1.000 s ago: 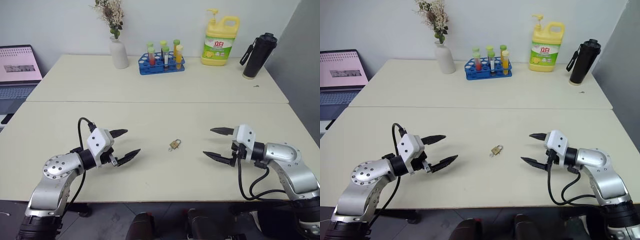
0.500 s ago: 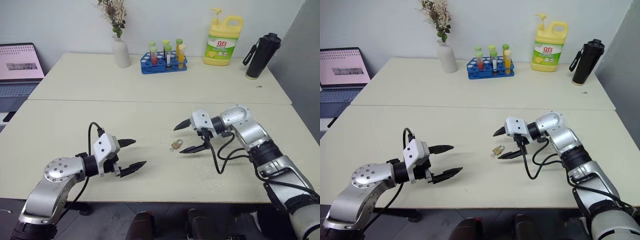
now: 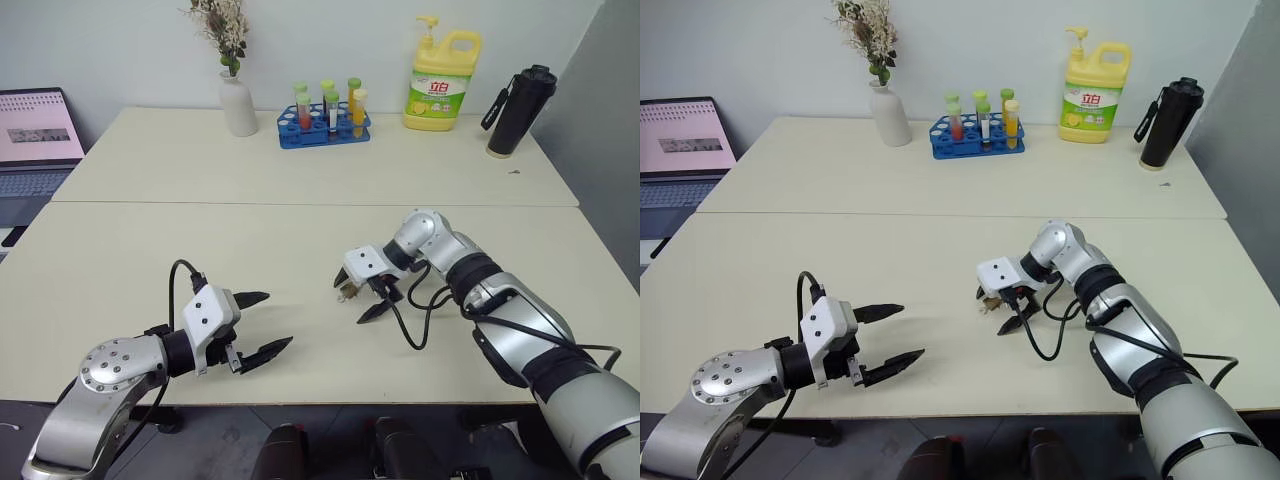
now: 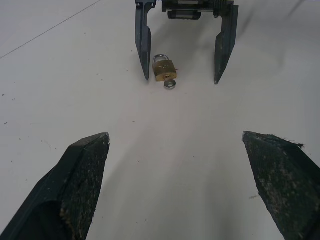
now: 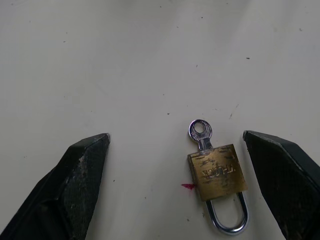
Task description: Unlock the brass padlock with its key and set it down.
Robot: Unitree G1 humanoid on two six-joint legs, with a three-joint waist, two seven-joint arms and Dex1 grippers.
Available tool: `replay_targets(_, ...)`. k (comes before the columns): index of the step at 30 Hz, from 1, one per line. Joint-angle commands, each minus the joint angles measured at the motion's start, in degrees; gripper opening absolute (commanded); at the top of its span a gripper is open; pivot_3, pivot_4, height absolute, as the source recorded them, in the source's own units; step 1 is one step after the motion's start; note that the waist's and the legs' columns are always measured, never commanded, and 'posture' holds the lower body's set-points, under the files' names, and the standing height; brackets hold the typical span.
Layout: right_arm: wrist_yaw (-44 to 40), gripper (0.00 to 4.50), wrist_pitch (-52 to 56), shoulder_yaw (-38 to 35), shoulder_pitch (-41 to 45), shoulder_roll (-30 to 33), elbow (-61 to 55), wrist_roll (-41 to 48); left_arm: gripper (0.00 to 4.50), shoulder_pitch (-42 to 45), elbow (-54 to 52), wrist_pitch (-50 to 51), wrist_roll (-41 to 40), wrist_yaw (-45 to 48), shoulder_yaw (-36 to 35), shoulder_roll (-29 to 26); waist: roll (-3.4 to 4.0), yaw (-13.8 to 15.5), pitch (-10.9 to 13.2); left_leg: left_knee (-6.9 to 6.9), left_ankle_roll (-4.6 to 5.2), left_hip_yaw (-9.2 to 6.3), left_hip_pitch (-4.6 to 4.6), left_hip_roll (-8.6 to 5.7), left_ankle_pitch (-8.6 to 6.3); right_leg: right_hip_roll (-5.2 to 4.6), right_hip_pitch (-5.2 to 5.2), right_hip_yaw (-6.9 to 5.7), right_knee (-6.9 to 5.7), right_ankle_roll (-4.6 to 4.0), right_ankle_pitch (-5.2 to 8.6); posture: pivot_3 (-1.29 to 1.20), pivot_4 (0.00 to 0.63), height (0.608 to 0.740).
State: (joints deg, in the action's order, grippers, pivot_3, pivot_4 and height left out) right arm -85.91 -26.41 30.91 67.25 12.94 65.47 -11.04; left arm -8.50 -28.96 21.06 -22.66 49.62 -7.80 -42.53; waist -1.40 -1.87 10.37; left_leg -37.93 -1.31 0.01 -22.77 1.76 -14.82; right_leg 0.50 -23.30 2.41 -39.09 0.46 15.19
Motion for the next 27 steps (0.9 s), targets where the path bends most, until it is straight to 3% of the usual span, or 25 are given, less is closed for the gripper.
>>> replay_targets(1,1.87,4.50,-1.13,0.23,3.12,-0.92,3.85,-3.60,4.47,-0.78,-2.52,-0.37,-0.25,-0.50,-1.75,-0.61,0.01,-0.01,0.00,0.01,0.00,0.00,0.01,0.00,0.00,0.00,0.00,0.00,-0.01,0.00,0.00,0.00,0.150,0.740)
replay_targets(15,6.11,4.50,4.35,0.67,5.86,-2.39,9.54,-11.06,4.47,-2.05,-3.67,-0.64,0.25,-1.94,-1.47,-0.30,0.01,0.03,0.00,0.00,0.00,0.02,0.14,0.00,0.00,0.00,0.10,0.01,-0.02,-0.02,0.01,0.00,0.150,0.740)
replay_targets(18,5.65,3.93,4.72,0.50,5.65,-2.51,9.59,-11.55,4.50,-1.78,-3.48,-0.78,0.42,-2.18,-1.13,-0.08,0.00,0.03,-0.01,0.00,0.00,0.04,0.19,0.00,0.00,0.00,0.14,0.02,-0.02,-0.03,0.01,0.00,0.150,0.740)
replay_targets(27,4.82,0.94,5.50,-1.07,5.66,-3.55,8.94,-10.53,4.50,-0.17,-2.26,-1.34,1.31,-2.16,0.43,0.39,-0.01,-0.03,-0.02,0.00,0.00,0.10,0.29,0.02,0.01,0.03,0.15,0.03,-0.08,-0.08,-0.02,0.00,0.150,0.740)
